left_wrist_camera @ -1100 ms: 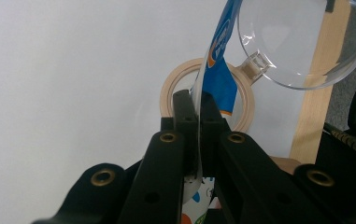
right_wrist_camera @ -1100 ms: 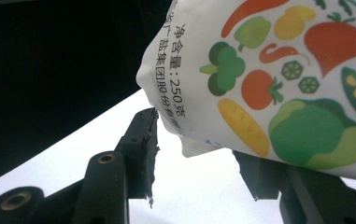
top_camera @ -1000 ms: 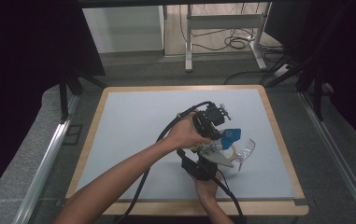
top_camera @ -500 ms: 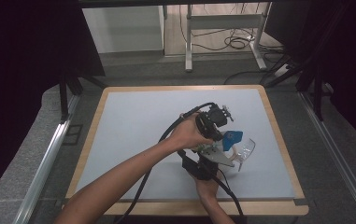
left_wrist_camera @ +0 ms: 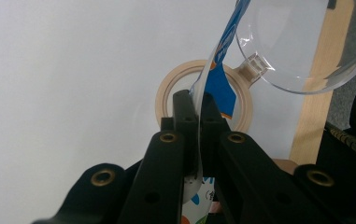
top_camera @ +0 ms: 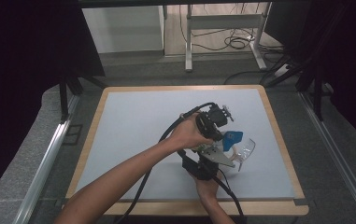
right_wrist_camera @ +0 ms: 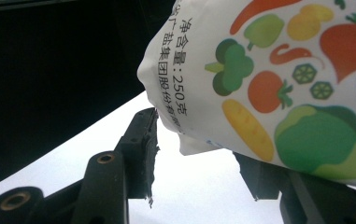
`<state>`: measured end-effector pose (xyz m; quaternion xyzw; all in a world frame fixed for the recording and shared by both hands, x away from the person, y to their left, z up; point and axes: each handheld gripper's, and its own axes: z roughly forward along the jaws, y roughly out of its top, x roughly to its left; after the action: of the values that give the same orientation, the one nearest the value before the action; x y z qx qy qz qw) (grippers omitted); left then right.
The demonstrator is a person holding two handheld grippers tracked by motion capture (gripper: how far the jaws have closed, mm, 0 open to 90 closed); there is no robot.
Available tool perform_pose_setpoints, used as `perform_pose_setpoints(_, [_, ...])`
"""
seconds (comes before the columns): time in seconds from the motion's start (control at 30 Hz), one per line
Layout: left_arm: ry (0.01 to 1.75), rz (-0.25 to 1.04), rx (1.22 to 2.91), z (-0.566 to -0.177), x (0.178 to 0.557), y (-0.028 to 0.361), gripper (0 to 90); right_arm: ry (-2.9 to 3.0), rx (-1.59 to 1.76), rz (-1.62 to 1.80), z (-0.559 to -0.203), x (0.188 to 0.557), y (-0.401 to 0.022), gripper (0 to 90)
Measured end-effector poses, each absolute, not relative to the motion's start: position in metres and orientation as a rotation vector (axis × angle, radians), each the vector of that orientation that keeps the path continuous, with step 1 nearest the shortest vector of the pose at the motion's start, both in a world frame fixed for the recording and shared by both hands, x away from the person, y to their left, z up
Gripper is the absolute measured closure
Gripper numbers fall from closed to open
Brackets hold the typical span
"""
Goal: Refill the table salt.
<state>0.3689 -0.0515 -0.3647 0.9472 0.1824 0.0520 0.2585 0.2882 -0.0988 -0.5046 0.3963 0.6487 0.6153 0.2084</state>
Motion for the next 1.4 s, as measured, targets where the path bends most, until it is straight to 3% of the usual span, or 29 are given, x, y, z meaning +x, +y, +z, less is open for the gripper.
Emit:
perform_pose_setpoints(0.43, [0.508,0.151,2.56,-0.36,0.367,-0.048,90.0,1.83,1.102,1.689,-0.508,0.289,-0.096,50.9])
perform_pose_setpoints(0.73, [0.516,0.148,2.555,-0.356,0.365,-0.045,90.0,1.828,1.119,1.649,-0.511,0.29,-0.093,43.0])
perform_pose_setpoints(1.4, [0.519,0.128,2.553,-0.355,0.362,-0.044,90.0,1.843,1.138,1.558,-0.518,0.292,-0.09,41.9])
